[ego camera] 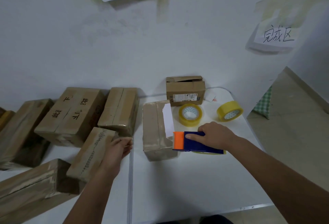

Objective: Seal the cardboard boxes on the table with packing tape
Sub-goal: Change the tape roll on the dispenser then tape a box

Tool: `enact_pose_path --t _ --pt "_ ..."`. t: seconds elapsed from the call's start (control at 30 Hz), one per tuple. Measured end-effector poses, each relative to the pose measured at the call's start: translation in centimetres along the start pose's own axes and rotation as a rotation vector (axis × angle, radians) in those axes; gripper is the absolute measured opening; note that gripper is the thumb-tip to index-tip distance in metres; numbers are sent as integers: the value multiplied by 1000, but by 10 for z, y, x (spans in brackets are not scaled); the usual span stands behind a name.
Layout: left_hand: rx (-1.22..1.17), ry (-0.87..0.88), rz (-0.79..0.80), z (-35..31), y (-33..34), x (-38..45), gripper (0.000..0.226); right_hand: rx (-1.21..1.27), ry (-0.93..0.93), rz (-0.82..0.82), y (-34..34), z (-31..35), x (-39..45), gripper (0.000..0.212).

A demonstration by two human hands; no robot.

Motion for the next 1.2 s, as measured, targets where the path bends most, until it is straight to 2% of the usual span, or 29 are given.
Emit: enact_pose_path --t 0.2,0.57,0.7,0.83,0.97,1.2 --pt "-15 -18 -130 21 7 -6 11 -105 38 -108 -6 -10 9 67" --pt "-90 -61 -210 39 12 -13 8 -56 52 -43 15 -30 26 75" --pt "-100 -23 -219 34 7 -8 11 10 31 -15 17 -29 29 83" --pt "-65 25 -217 30 -3 -1 15 45 10 12 16 -28 28 66" --pt "-29 21 -193 39 -5 1 17 22 -23 48 13 -23 29 61" --pt "-50 -2 -168 46 7 -2 17 -81 -34 9 4 -28 32 60"
Point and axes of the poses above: each hand's wrist, its own x-axis towards the middle knuckle, its own y-axis out of the palm, z = x × y, the point moved 8 cm from there along x, towards the middle knuckle, and after that the axes turned 3 degrees about -x, right-handed, at the moved point
